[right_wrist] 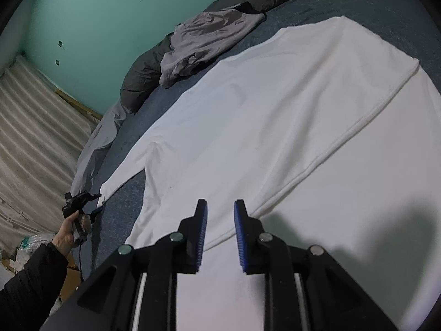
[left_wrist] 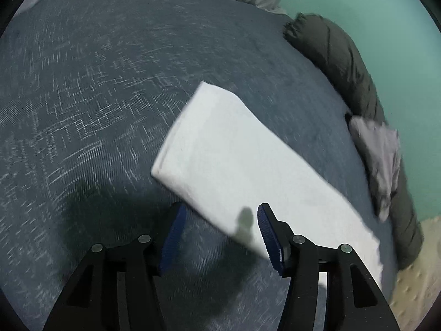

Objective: Fold clothes
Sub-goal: 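Grasp the white sleeve cuff with the left tool and lift it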

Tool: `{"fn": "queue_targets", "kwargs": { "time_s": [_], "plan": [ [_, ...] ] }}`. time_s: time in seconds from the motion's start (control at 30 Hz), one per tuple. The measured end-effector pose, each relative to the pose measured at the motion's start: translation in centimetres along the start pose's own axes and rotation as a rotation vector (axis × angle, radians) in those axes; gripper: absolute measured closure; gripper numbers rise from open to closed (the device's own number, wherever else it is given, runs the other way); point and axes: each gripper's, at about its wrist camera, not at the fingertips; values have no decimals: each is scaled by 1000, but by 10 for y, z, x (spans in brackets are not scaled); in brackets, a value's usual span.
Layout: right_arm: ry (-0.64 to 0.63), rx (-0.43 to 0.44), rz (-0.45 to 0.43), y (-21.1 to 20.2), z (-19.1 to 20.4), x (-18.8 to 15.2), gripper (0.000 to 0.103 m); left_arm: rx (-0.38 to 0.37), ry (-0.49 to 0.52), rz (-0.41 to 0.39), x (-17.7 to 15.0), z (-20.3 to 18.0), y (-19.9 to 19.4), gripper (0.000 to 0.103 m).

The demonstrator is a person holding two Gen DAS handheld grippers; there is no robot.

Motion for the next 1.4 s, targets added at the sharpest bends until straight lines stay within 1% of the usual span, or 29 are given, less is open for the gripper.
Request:
{"fn": "queue_targets", "kwargs": {
  "time_s": [0.07,0.2,0.23,0.27,0.3,0.33,0.37,0.4,0.47,0.6,0.73,0.83,0.9,1.1,1.23,1.4],
  "plan": [
    [-2,0,7,2,0,-1,84,-1,7,-9,6,0,2,45],
    [-7,0,12,4,1,-3,84,5,53,-37,8,-6,4,46],
    [-5,3,13,4,1,-3,84,3,65,-46,8,-8,4,48],
    [-5,3,10,2,0,-3,84,6,74,-50,8,-9,4,59],
    [-6,4,7,1,0,-2,84,8,80,-52,9,-10,4,79],
    [-7,5,4,0,0,-2,84,3,80,-50,9,-11,4,87],
    [-6,4,2,-1,-1,-1,84,-1,80,-49,9,-13,3,93],
    [-6,3,-1,-2,-1,-1,84,-5,84,-51,9,-15,2,93],
    [0,5,-5,-4,-3,-1,84,-16,115,-64,10,-26,-3,98],
    [3,4,-12,-7,-4,0,84,-55,169,-73,13,-50,-17,100],
    [6,4,-20,-10,-6,1,84,-109,243,-82,12,-93,-34,100],
    [12,6,-26,-14,-9,1,84,-159,302,-79,2,-128,-49,100],
    [16,3,-32,-18,-11,1,84,-189,348,-74,-9,-153,-59,100],
    [25,-11,-25,-26,-22,1,84,-286,506,-43,-62,-238,-86,100],
    [18,-29,-17,-32,-30,0,84,-345,618,-3,-113,-300,-99,100],
    [37,-32,-46,-52,-45,2,84,-431,737,61,-187,-370,-110,100]
  ]
}}
Point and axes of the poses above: each gripper's, at about its wrist camera, not at the fingertips, and y roughly the way its jaws point, z to its left, x to its top, and after that the axes turned 7 degrees about -y, right-handed
